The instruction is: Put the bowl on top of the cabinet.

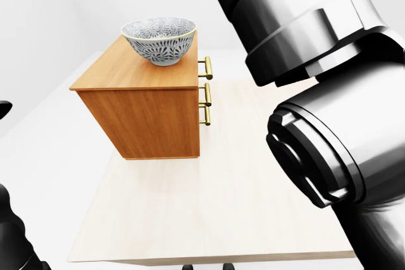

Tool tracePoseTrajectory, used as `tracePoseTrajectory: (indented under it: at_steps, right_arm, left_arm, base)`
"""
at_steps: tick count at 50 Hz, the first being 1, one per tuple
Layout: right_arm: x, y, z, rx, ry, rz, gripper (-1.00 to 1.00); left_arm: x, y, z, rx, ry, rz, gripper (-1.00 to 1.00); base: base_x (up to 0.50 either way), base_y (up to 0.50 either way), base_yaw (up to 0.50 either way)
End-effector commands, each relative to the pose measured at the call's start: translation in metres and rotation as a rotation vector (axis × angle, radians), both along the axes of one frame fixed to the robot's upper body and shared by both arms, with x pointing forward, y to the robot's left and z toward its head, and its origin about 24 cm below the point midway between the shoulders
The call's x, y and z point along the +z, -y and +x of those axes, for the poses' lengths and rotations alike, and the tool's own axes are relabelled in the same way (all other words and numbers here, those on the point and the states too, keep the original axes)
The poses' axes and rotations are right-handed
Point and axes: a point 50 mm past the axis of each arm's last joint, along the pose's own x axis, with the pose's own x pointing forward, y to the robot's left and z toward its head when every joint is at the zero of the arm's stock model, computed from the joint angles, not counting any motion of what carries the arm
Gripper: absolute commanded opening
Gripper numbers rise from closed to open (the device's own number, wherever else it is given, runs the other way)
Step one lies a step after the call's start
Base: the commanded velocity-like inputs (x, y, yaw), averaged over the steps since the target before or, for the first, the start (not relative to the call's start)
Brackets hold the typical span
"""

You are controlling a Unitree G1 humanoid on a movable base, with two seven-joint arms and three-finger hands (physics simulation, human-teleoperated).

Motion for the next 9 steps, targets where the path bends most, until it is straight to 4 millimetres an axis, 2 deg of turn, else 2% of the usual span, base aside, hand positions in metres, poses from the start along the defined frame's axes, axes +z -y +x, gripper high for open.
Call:
tracePoseTrajectory:
  at_steps: [1,9]
  right_arm:
    - [0.0123,0.0126,-0.0025,0.022,0.019,0.116,1.00]
    - [0.0189,0.0188,-0.0049,0.050,0.020,0.175,1.00]
  left_arm:
    - [0.0003,0.0003,-0.0001,0.000,0.002,0.001,1.00]
    - [-0.0001,0.0011,-0.0001,0.000,0.000,0.003,1.00]
  base:
    - [0.00,0.00,0.00]
    - [0.00,0.00,0.00]
